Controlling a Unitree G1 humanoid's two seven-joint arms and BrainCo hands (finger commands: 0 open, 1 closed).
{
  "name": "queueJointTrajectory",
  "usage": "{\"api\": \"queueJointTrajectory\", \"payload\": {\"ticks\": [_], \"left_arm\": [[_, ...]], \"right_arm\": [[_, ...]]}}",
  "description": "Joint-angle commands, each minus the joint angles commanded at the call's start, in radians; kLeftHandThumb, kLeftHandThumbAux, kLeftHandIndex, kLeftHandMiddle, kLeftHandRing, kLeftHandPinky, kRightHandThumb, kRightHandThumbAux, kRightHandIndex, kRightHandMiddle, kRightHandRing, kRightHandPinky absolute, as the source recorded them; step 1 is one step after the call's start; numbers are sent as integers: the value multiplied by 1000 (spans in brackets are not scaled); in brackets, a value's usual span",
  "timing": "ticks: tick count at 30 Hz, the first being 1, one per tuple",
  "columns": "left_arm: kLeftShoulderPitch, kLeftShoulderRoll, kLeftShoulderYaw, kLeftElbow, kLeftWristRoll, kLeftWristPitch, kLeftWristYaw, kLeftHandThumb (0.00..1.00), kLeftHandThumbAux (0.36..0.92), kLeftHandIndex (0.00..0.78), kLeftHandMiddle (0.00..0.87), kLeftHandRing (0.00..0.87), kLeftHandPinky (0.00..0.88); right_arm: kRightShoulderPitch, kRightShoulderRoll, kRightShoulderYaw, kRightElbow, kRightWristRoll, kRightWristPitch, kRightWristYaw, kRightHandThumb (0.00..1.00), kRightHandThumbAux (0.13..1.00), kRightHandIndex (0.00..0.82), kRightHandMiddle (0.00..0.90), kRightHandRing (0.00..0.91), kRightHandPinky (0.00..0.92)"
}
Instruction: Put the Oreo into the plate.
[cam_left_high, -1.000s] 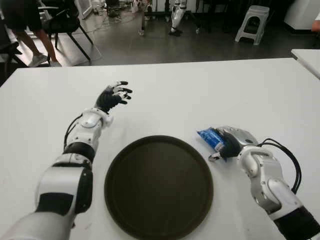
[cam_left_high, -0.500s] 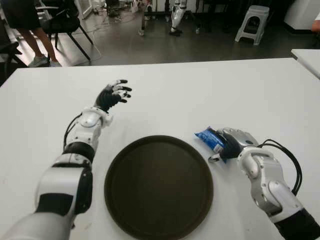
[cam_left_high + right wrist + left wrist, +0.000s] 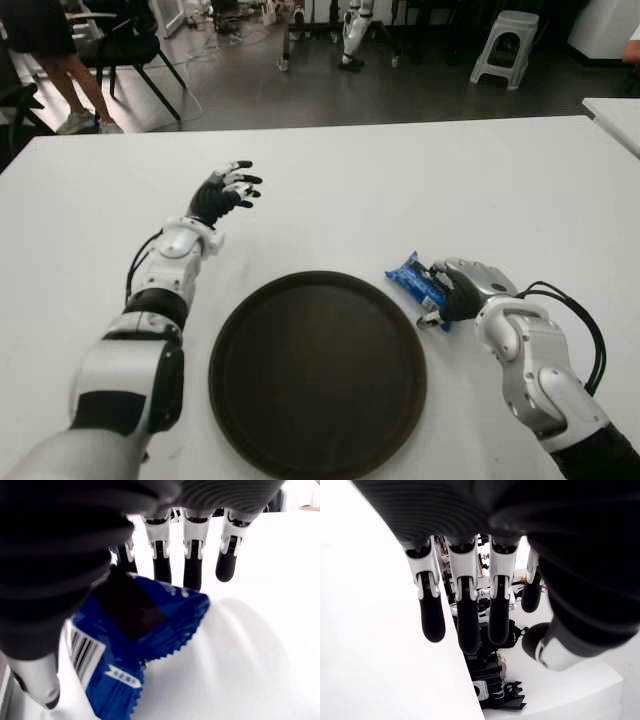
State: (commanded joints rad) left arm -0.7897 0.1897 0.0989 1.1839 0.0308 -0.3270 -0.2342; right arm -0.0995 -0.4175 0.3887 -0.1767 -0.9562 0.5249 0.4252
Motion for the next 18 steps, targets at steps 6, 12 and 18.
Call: {"api": "queueJointTrajectory", "payload": {"ticks": [6,12,18], "left_arm": [[5,2,-4,-6,4,-3,0,120,678,193,324,336,351],[4,2,-6,-8,5,3,1,111,677,192,326,344,364],[6,1,-3,-10,1,1,-2,118,673,186,319,337,356]], "right_arm": [[5,-1,-4,-5,4,-3,-4,0,699,313,276,271,221],[8,-6,-7,-9,8,-18,-14,0,704,339,287,285,253],[19,-15,-16,-22,23,-54,-32,99,784,470,479,497,511]]}}
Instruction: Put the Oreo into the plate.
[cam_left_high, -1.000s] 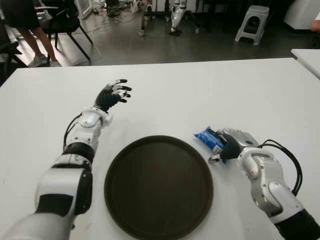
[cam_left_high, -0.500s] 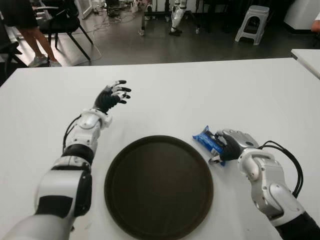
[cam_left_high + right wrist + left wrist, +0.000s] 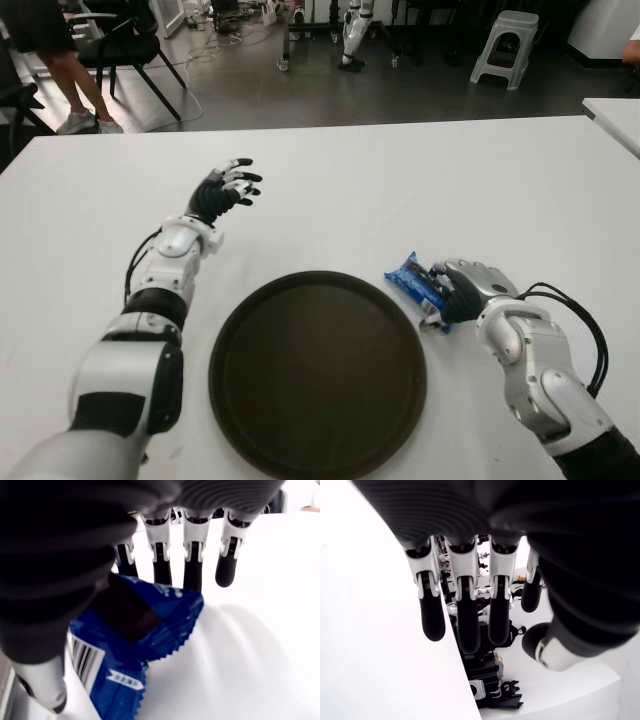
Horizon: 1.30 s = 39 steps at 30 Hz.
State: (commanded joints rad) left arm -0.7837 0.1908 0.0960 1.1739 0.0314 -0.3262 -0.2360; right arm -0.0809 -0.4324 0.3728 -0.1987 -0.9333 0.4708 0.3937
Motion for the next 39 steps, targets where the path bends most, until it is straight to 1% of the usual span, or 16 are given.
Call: {"api": "queueJointTrajectory", "payload": {"ticks": [3,5,9,15,23,26,29,32,39], "left_arm": [[0,0,0,0,0,0,0,121,671,185,319,338,357],[-1,0,0,0,0,0,0,120,671,186,322,342,365],[0,1,-2,0,3,-2,4,115,671,188,322,342,363],[2,1,-5,2,5,-8,2,98,656,178,318,336,357],[2,2,-6,1,4,-7,-2,96,679,171,307,328,345],[1,1,-6,2,3,-5,-2,99,680,172,307,328,347],[1,0,-4,2,1,-5,-4,102,674,178,316,340,364],[3,-1,-3,-1,0,-7,-5,107,671,182,319,341,361],[1,-1,-2,1,-2,-1,-10,106,671,177,317,337,364]], "right_arm": [[4,0,-3,-3,2,-9,-5,149,796,503,548,569,591],[5,0,-6,-5,3,-13,-7,189,805,534,629,648,665],[5,1,-9,-4,4,-13,-2,209,818,558,693,704,706],[6,-2,-10,-2,6,-15,3,187,846,545,706,713,709],[8,-1,-13,-7,6,-11,10,201,854,542,708,714,706],[7,-2,-13,-7,4,-12,12,211,853,541,706,713,706],[4,-7,-11,-7,4,-13,24,201,858,539,702,712,702],[2,-9,-11,-8,5,-11,35,194,862,539,699,712,698],[2,-1,-17,-7,2,-1,40,183,870,540,700,714,697]]}}
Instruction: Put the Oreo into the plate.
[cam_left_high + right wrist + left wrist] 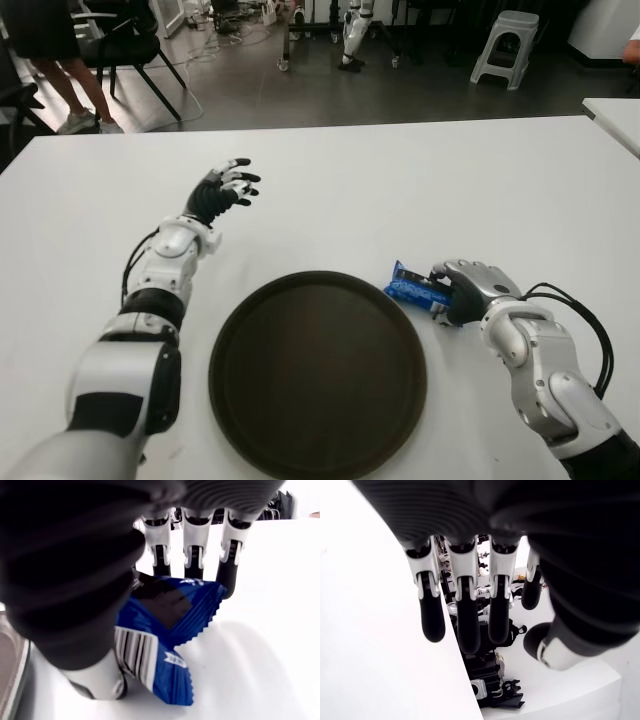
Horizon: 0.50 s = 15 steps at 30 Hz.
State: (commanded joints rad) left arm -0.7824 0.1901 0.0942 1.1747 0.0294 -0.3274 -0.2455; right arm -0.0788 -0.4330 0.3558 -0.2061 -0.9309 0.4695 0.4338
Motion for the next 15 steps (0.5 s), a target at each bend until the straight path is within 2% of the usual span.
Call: {"api": "queueJointTrajectory", "payload": {"ticks": [15], "left_arm": [[-2,-1,-4,4,-1,-3,12,99,670,185,317,336,356]], "right_arm": [[4,12,-3,8,-6,2,-33,191,859,540,696,707,696]]}}
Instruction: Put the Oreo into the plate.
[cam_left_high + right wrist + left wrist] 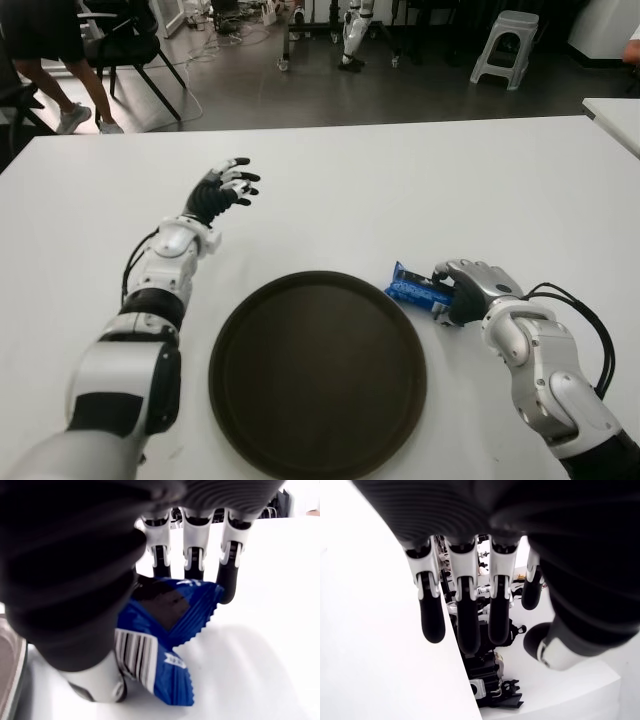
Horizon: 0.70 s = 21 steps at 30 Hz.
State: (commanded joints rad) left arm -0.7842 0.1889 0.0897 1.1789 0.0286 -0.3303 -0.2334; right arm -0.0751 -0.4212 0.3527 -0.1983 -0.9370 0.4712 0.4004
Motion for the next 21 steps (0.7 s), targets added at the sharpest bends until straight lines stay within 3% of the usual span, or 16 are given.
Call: {"api": "queueJointTrajectory", "payload": {"ticks": [10,21], "left_arm": [[2,-2,-1,1,-3,-10,-6,126,674,186,322,341,361],[-1,-3,1,6,-6,-6,-10,121,667,187,324,337,353]], "right_arm": [[-3,-2,-5,14,16,-17,-20,169,870,531,696,706,695],[7,24,-25,26,34,-34,-91,154,881,556,714,726,716]]}}
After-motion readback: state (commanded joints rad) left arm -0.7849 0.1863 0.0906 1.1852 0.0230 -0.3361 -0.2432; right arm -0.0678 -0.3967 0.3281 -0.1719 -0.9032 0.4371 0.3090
